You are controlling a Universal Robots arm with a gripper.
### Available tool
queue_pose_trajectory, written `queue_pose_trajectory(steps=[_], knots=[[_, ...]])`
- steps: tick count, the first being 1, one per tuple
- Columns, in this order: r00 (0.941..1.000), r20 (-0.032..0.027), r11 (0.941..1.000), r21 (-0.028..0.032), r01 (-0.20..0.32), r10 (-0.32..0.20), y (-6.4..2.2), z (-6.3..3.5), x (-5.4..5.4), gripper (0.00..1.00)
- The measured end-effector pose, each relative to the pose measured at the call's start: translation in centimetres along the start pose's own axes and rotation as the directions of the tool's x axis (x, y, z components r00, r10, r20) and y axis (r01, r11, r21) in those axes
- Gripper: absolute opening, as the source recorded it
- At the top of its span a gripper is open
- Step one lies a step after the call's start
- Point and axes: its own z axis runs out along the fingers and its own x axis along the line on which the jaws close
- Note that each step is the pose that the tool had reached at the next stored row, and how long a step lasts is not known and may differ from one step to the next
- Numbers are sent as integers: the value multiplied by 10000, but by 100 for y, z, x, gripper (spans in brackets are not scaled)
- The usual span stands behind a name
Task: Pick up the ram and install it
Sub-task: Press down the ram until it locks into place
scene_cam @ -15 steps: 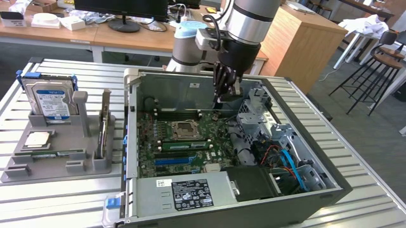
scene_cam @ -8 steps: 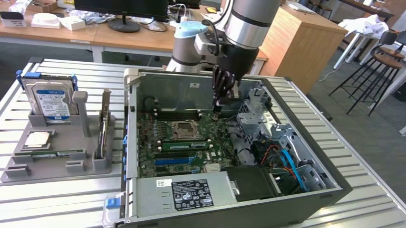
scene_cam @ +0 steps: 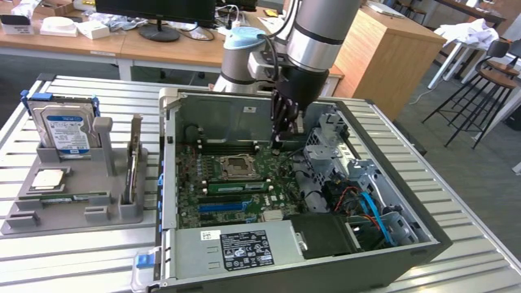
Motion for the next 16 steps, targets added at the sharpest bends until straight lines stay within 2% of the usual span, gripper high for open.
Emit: queue_pose_trajectory(steps=[16], knots=[[10000,-1,10000,0,0,0,-7,232,3,10]])
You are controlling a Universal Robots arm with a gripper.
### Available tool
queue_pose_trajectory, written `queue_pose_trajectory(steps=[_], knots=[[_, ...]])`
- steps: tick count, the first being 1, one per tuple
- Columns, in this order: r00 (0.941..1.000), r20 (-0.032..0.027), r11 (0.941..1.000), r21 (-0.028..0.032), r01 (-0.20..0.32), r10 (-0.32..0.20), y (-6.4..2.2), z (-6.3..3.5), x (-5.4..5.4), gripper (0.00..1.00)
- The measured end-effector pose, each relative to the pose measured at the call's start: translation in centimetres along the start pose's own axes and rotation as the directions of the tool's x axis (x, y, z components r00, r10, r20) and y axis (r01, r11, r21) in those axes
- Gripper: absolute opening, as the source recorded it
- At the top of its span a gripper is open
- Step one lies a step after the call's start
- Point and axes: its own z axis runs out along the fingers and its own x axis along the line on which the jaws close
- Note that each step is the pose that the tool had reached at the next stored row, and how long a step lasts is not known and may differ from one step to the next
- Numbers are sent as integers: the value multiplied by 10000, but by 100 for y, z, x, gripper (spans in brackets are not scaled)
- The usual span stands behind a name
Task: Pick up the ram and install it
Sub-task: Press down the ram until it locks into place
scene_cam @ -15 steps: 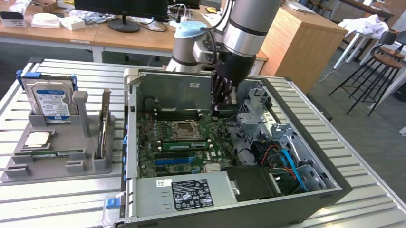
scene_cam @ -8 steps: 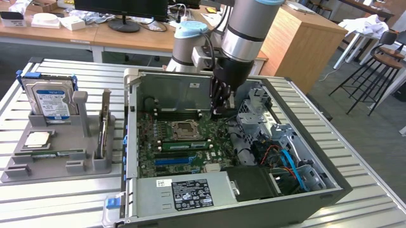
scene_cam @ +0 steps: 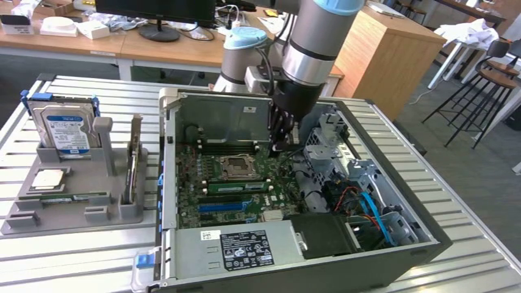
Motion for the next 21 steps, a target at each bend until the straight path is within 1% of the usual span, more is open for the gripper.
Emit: queue_pose_trajectory(steps=[21], knots=[[10000,0,10000,0,0,0,-6,196,3,10]])
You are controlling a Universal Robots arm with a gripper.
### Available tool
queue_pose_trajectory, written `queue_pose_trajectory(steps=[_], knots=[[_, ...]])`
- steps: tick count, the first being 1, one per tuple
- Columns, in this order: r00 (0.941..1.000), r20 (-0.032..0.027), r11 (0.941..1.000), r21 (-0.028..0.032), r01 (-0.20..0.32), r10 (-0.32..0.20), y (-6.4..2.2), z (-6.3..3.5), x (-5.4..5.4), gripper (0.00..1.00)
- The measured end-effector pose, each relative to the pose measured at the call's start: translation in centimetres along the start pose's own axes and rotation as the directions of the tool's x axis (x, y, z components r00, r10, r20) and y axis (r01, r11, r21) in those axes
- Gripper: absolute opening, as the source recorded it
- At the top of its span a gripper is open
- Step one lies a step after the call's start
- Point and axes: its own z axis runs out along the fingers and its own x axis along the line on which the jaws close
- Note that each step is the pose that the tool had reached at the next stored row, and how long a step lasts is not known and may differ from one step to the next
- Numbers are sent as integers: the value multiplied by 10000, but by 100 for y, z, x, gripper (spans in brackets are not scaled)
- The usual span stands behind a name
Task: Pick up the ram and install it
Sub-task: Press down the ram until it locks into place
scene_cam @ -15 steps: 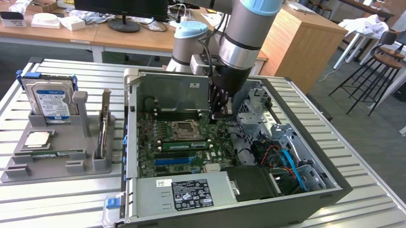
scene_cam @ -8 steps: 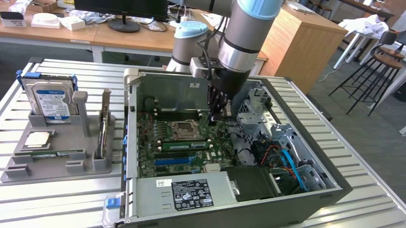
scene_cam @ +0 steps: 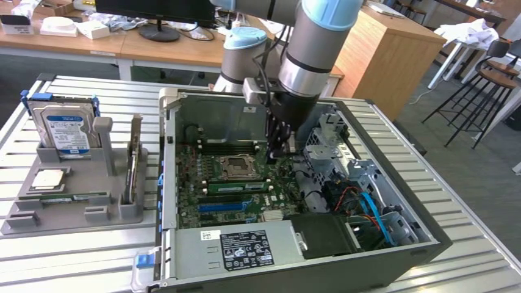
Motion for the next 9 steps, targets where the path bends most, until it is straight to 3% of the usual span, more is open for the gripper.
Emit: queue_pose_trajectory(steps=[9], knots=[[10000,1,10000,0,0,0,-2,68,0,10]])
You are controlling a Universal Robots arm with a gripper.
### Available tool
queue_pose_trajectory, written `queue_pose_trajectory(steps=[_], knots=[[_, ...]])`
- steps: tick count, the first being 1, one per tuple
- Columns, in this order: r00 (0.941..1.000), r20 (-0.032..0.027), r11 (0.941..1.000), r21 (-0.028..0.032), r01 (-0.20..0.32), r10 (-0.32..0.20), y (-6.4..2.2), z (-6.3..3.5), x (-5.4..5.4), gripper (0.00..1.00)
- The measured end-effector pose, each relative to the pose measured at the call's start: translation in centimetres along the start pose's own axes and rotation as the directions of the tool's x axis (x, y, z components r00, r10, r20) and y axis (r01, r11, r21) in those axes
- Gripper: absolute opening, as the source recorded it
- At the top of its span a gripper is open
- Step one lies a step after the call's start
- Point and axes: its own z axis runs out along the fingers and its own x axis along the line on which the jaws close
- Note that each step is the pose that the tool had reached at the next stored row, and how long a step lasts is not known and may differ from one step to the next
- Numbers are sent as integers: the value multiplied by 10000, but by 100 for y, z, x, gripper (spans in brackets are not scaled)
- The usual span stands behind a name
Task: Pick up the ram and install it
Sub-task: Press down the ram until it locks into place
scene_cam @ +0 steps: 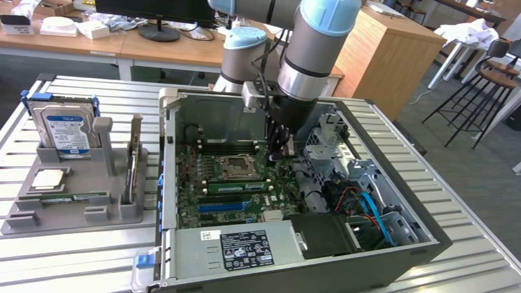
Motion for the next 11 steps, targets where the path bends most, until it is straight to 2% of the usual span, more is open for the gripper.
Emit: queue_pose_trajectory(steps=[11], knots=[[10000,-1,10000,0,0,0,-2,77,1,10]])
